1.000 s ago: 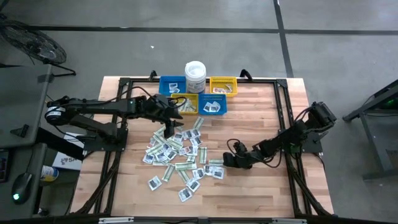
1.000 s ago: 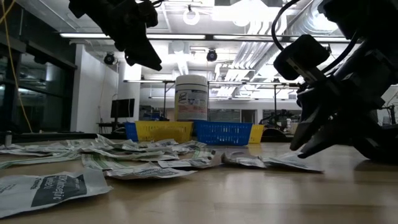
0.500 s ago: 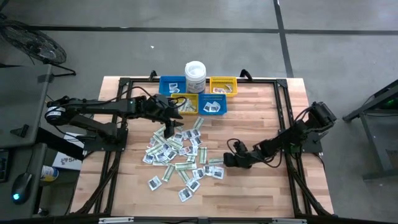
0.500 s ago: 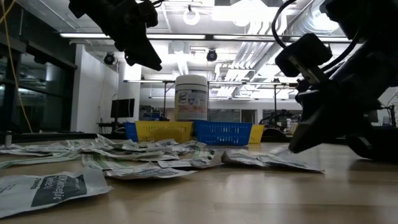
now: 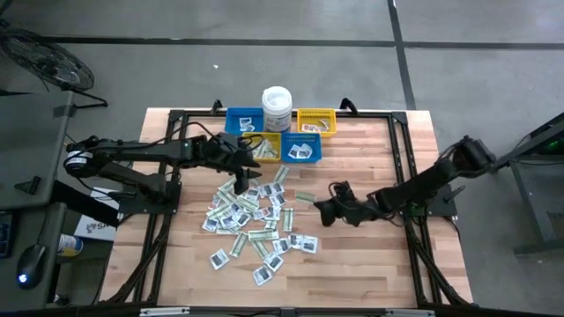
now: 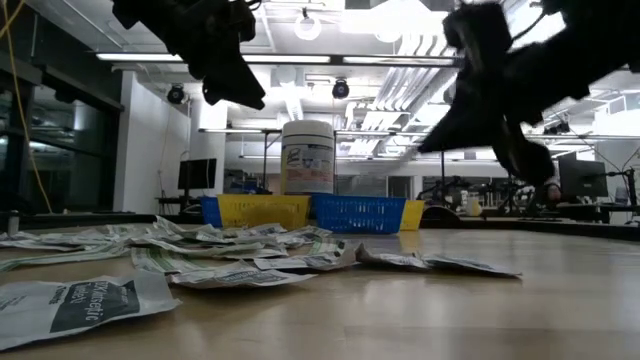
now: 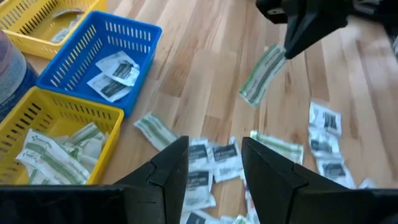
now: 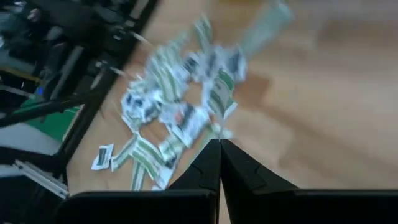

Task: Pick & Place First Aid Supplies
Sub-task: Put the green bandage pad into the left yellow bin

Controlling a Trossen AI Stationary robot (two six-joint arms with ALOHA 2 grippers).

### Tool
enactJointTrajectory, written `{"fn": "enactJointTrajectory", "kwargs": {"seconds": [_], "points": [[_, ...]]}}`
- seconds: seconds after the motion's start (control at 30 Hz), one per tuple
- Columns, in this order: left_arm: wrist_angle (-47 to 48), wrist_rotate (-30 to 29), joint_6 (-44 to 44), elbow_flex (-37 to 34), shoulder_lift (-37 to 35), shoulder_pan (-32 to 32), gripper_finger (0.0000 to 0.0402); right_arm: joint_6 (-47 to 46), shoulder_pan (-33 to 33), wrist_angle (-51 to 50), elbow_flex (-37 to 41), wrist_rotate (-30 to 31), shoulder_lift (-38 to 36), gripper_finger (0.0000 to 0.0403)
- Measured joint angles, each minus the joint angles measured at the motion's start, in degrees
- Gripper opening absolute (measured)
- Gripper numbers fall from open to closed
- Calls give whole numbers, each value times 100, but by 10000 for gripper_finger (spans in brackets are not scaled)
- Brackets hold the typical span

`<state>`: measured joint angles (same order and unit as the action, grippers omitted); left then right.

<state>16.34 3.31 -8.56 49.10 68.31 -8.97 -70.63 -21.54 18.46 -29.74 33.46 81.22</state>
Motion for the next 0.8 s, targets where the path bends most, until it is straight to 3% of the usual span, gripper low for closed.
{"fn": "enactJointTrajectory", "kwargs": {"seconds": [0.13, 0.33, 0.5, 0.8], "points": [[-256, 91, -291, 0, 82, 0, 149, 1510, 0, 359, -7, 425, -404, 0], [-1109, 763, -684, 0, 216, 0, 149, 3210, 62, 789, -9, 541, -940, 0], [-1978, 1254, -890, 2, 215, 0, 149, 4032, 236, 1152, -11, 168, -1302, 0], [-3126, 1276, -1438, 2, 215, 0, 149, 5132, 714, 1881, -22, -974, -1614, 0]]}}
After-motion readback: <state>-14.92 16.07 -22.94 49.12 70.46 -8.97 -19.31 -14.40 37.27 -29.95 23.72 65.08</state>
